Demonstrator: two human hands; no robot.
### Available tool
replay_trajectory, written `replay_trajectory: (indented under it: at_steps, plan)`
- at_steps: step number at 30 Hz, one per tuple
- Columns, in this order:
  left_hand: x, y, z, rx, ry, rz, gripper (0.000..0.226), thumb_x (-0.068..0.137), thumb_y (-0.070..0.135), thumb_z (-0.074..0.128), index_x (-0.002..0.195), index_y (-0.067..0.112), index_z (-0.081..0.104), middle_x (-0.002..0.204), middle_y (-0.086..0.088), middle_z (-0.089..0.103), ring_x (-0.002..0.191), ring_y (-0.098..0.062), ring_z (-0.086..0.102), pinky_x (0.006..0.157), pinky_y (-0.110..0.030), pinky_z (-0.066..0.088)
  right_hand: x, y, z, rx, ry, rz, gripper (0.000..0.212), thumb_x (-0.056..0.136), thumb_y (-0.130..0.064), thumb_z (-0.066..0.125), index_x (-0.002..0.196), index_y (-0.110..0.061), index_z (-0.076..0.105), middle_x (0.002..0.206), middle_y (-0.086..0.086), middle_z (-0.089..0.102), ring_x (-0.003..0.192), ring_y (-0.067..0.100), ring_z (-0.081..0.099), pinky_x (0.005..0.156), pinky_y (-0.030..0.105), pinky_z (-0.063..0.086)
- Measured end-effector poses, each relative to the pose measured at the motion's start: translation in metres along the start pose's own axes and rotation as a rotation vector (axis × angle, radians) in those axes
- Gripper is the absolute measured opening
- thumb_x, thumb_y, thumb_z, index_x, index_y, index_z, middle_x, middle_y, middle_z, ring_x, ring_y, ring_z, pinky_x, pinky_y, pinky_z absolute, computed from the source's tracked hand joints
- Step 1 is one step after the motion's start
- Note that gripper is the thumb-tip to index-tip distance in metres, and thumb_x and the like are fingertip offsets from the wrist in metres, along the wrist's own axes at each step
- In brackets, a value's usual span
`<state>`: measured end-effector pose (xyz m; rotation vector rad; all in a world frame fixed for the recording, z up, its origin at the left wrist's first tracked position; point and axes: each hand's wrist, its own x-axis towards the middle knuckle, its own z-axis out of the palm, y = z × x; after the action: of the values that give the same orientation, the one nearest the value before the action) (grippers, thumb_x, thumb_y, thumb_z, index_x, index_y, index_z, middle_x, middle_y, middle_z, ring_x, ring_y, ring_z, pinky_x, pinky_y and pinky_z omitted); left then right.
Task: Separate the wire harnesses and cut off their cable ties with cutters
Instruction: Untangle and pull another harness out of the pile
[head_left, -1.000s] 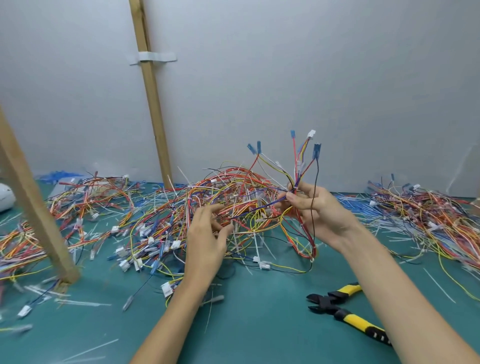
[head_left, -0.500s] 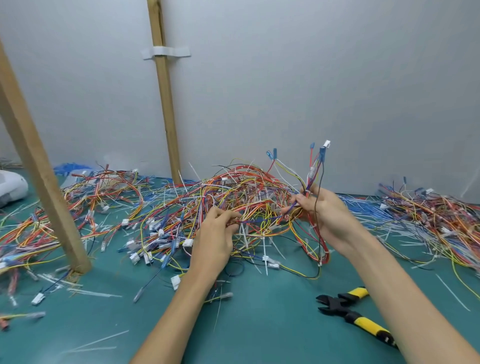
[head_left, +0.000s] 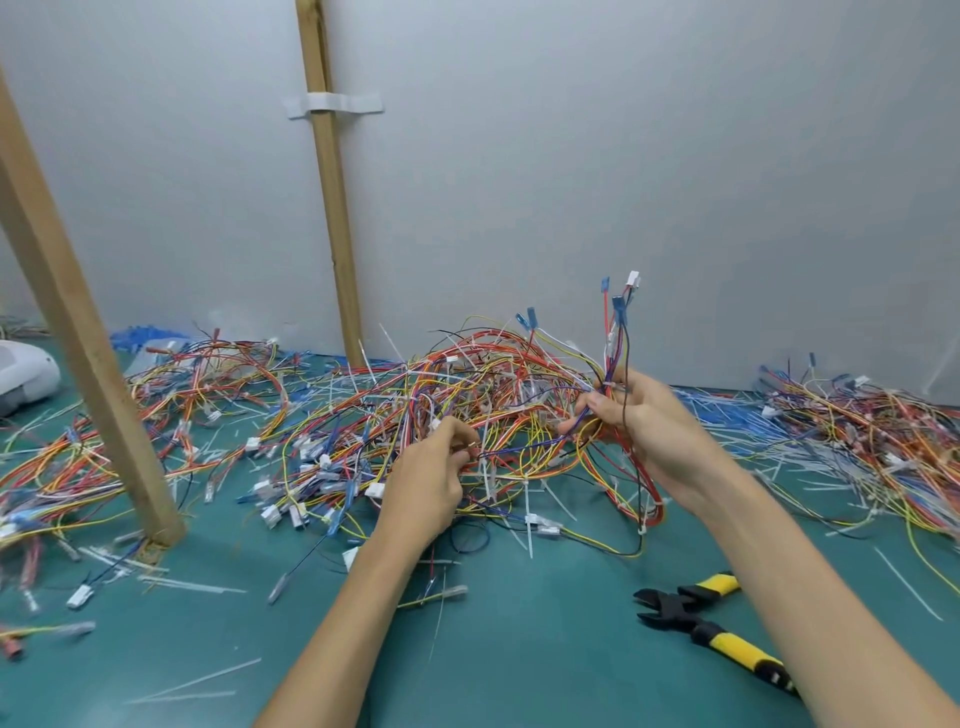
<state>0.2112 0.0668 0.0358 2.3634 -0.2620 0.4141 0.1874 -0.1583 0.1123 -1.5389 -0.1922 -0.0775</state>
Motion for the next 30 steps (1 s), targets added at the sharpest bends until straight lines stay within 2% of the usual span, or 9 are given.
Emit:
replay_trajectory:
  at_steps: [2, 5, 11, 16, 21, 24, 27, 30]
  plan:
    - [0.002, -0.003, -0.001, -0.03, -0.025, 0.0, 0.024, 0.1, 0.01, 0.055, 0.118, 0.025, 0.06, 0.117, 0.005, 0.069, 0.108, -0.017, 0.064, 0.092, -0.04, 0.052, -0.001, -0.001, 0.0, -0.005, 0.005, -0.003, 0.01, 0.103, 0.0, 0.047, 0.11, -0.005, 0.052, 0.086, 0.008, 0.066, 0.083, 0.029, 0.076, 0.073, 0.028, 0.061]
    - [0.003, -0.005, 0.002, 0.016, -0.045, -0.008, 0.029, 0.099, 0.012, 0.058, 0.125, 0.025, 0.061, 0.122, 0.003, 0.067, 0.113, -0.019, 0.061, 0.094, -0.04, 0.049, -0.002, -0.001, -0.001, -0.02, 0.009, -0.007, 0.01, 0.103, 0.001, 0.047, 0.109, -0.005, 0.052, 0.086, 0.008, 0.067, 0.081, 0.027, 0.076, 0.075, 0.028, 0.062]
    - [0.003, -0.003, 0.007, 0.176, -0.013, 0.027, 0.028, 0.097, 0.007, 0.059, 0.119, 0.024, 0.063, 0.116, 0.004, 0.061, 0.106, -0.019, 0.063, 0.084, -0.042, 0.05, -0.004, -0.003, 0.001, -0.033, 0.01, 0.003, 0.012, 0.102, 0.001, 0.047, 0.11, -0.005, 0.053, 0.085, 0.006, 0.068, 0.081, 0.026, 0.076, 0.071, 0.025, 0.06]
    - [0.003, -0.006, 0.008, 0.216, -0.033, 0.025, 0.022, 0.1, 0.023, 0.058, 0.119, 0.022, 0.048, 0.118, 0.002, 0.054, 0.103, -0.029, 0.061, 0.082, -0.045, 0.049, -0.007, -0.004, 0.002, -0.074, -0.01, -0.002, 0.012, 0.103, 0.002, 0.047, 0.11, -0.005, 0.053, 0.084, 0.005, 0.068, 0.083, 0.027, 0.076, 0.07, 0.02, 0.058]
    - [0.0, -0.006, 0.009, 0.314, -0.016, 0.074, 0.016, 0.103, 0.024, 0.053, 0.117, 0.023, 0.047, 0.116, 0.002, 0.045, 0.094, -0.033, 0.062, 0.078, -0.049, 0.053, -0.007, -0.005, -0.001, -0.071, 0.0, -0.005, 0.014, 0.102, 0.003, 0.046, 0.114, -0.003, 0.051, 0.082, 0.006, 0.068, 0.082, 0.026, 0.076, 0.072, 0.025, 0.059]
    - [-0.001, -0.007, 0.006, 0.251, 0.063, 0.095, 0.011, 0.1, 0.023, 0.058, 0.111, 0.024, 0.056, 0.108, 0.004, 0.052, 0.089, -0.028, 0.063, 0.074, -0.045, 0.053, -0.007, -0.005, -0.003, -0.072, 0.008, -0.008, 0.014, 0.102, 0.002, 0.047, 0.114, -0.004, 0.052, 0.083, 0.007, 0.069, 0.084, 0.027, 0.076, 0.071, 0.025, 0.059]
    - [0.002, -0.012, 0.002, 0.155, 0.075, 0.122, 0.015, 0.096, 0.017, 0.062, 0.108, 0.026, 0.065, 0.098, 0.009, 0.057, 0.083, -0.013, 0.058, 0.069, -0.033, 0.048, -0.007, -0.005, -0.004, -0.089, 0.006, -0.009, 0.012, 0.103, 0.0, 0.047, 0.111, -0.006, 0.052, 0.082, 0.003, 0.071, 0.087, 0.027, 0.076, 0.077, 0.027, 0.061]
    - [0.004, -0.016, 0.0, 0.135, 0.042, 0.146, 0.014, 0.096, 0.02, 0.064, 0.109, 0.025, 0.064, 0.097, 0.01, 0.055, 0.087, -0.016, 0.057, 0.069, -0.031, 0.042, -0.007, -0.004, -0.005, -0.102, 0.009, -0.006, 0.012, 0.103, -0.001, 0.047, 0.112, -0.007, 0.052, 0.079, -0.001, 0.073, 0.088, 0.027, 0.076, 0.083, 0.03, 0.06]
